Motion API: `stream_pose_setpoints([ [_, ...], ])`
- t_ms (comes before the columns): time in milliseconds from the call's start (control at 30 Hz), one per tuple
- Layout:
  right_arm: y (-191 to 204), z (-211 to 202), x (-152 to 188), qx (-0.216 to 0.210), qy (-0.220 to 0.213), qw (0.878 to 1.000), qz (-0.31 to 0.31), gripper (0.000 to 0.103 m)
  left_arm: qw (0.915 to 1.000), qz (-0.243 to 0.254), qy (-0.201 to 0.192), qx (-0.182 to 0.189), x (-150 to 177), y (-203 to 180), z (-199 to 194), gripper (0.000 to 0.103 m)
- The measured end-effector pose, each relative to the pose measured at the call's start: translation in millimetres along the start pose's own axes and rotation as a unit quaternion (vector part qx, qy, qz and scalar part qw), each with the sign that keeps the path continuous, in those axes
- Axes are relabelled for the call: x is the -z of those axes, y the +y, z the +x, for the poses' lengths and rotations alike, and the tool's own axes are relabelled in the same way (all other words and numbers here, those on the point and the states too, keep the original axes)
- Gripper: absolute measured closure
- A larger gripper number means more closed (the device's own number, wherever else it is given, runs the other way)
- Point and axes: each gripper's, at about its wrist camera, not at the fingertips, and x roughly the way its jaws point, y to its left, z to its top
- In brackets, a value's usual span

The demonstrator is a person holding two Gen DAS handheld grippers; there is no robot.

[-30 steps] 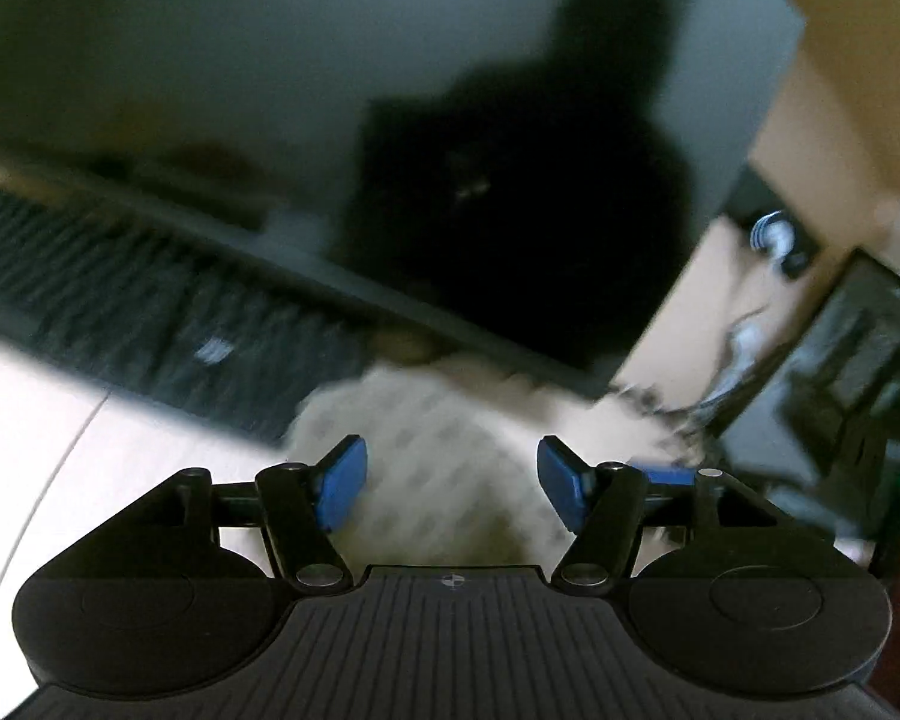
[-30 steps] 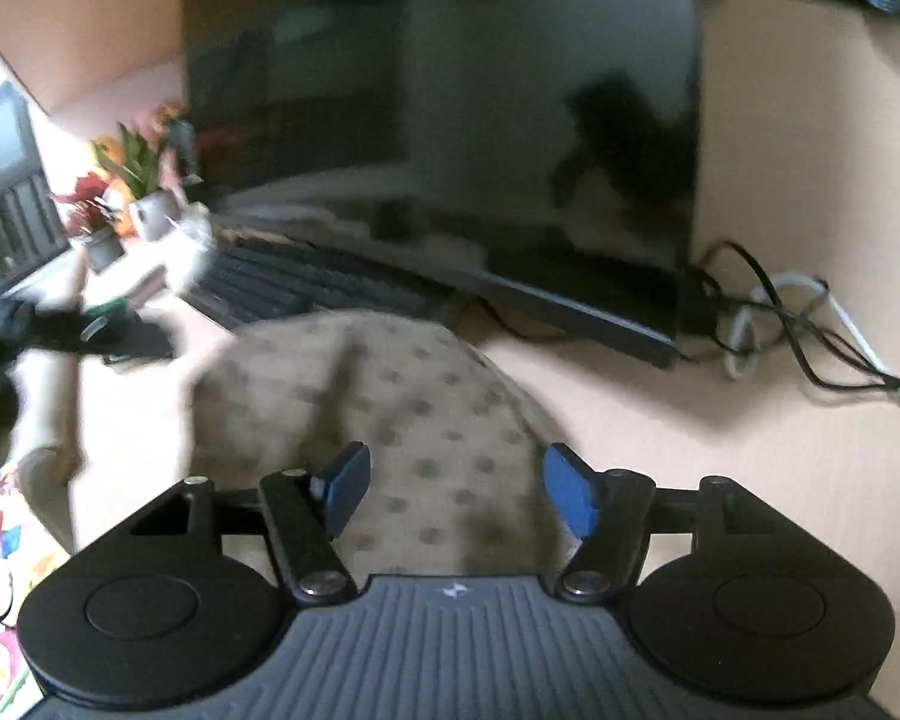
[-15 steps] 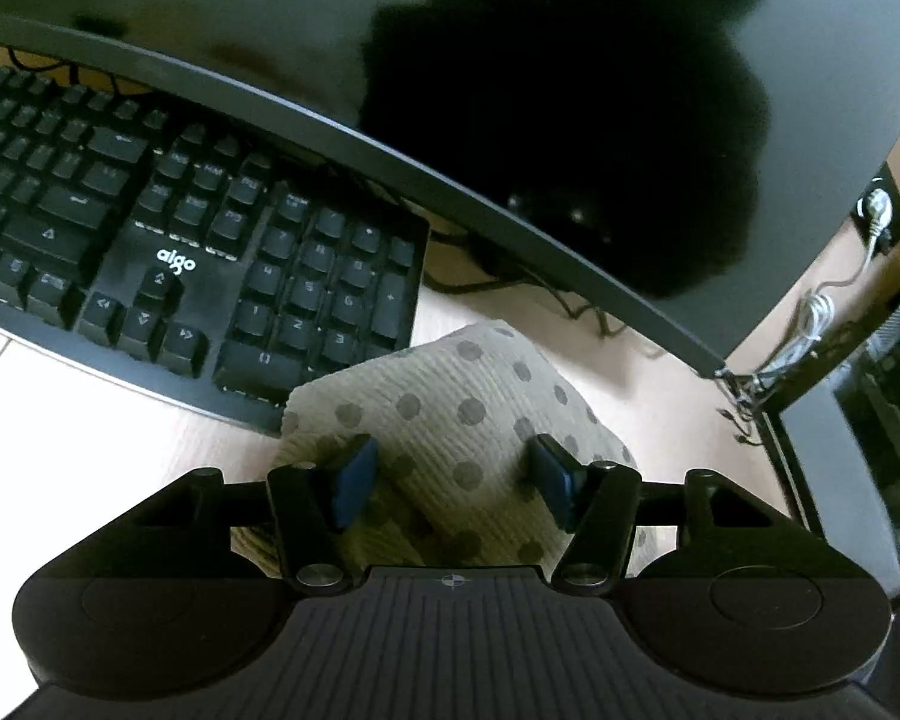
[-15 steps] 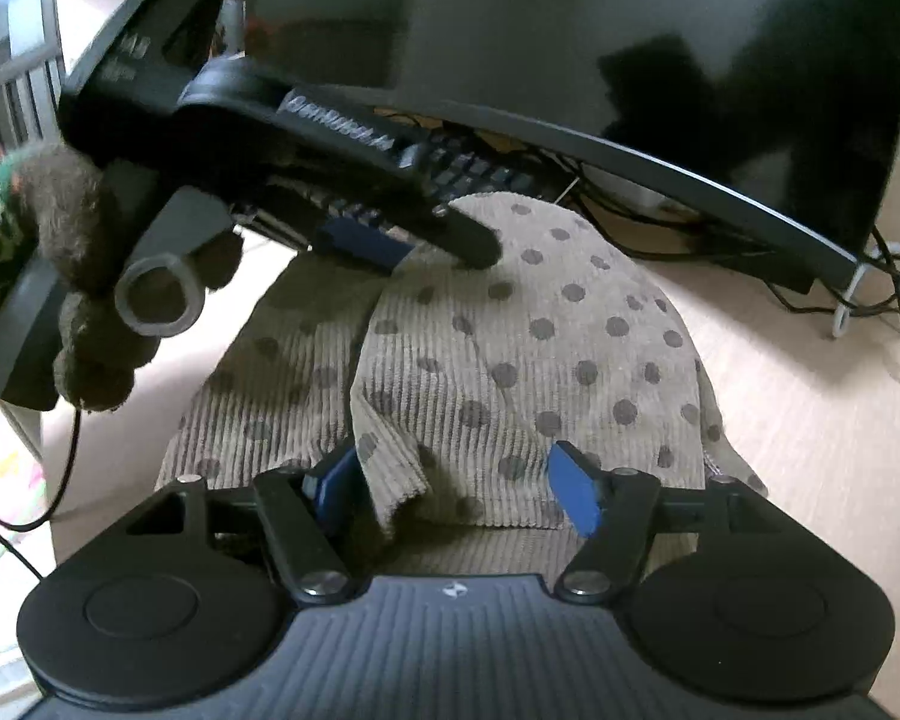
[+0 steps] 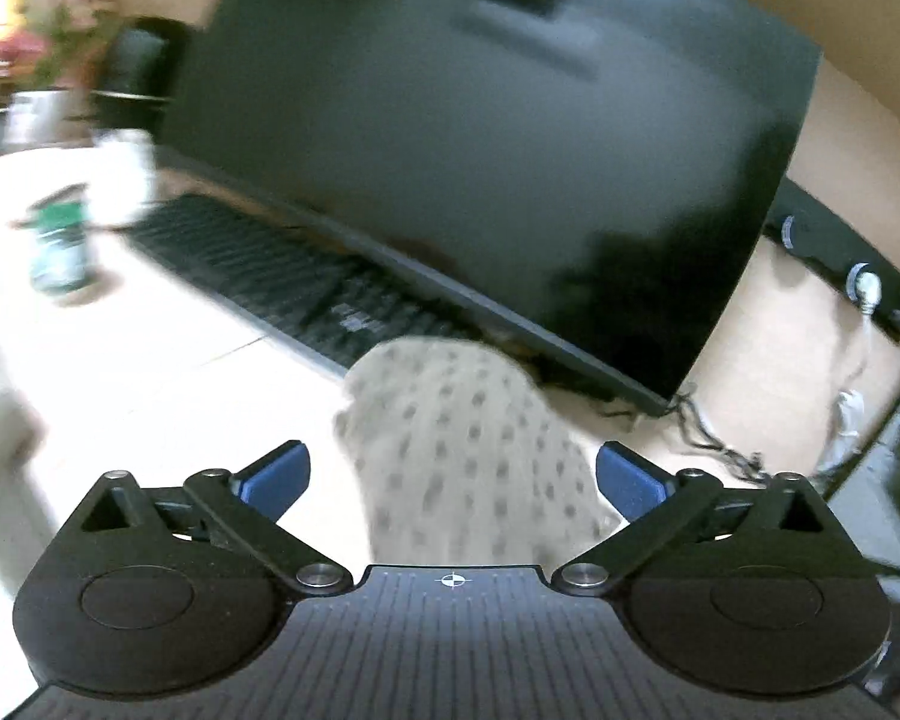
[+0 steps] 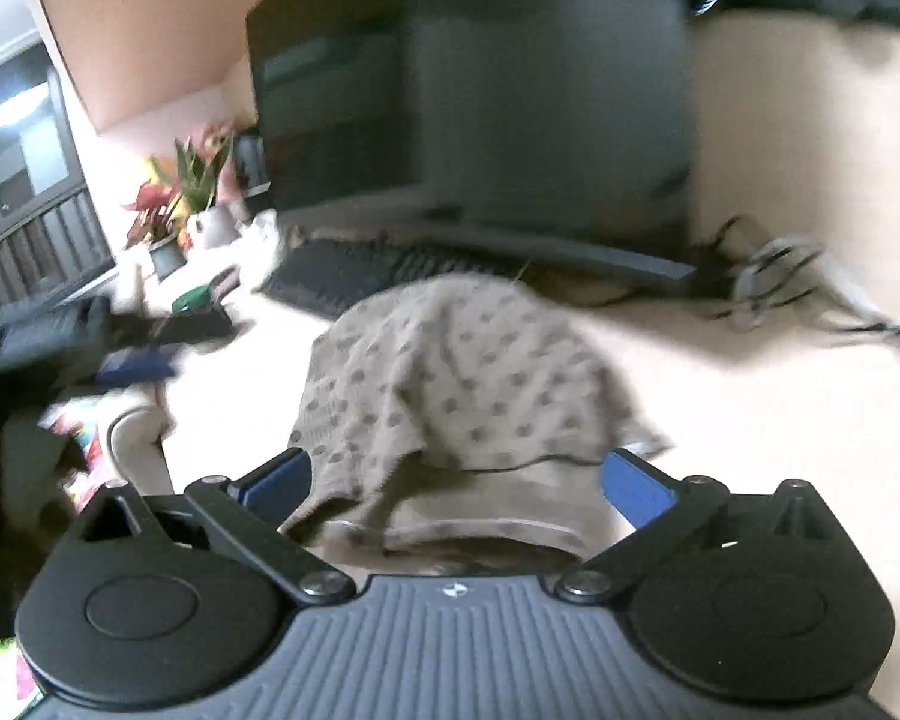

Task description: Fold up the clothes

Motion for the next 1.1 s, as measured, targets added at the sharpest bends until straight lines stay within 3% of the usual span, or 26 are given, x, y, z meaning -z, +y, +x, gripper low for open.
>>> stream_pose_setpoints([
  [100,-11,-41,10,0.007,-0.013,1.000,-0.002,0.000,0.9974,-0.001,-0.003,-0.073,34,-34,-40,0.000],
  [267,-23,-95,54,0.048,-0.048,0.998,-0.002,0.000,0.9914,0.037,-0.012,-0.125,88,-88,-87,0.000],
  [533,-16,-141,65,0.037,-0.093,0.993,-0.056,0.000,0.9853,0.089,-0.028,-0.143,95,-127,-116,0.000],
  [700,-27,-137,66,0.027,-0.073,0.997,-0.029,0.000,0.9838,0.094,-0.022,-0.151,106,-137,-122,0.000],
  [1100,-13,-131,70,0.019,-0.057,0.996,-0.066,0.000,0.9848,0.076,0.004,-0.156,110,-129,-119,0.000],
])
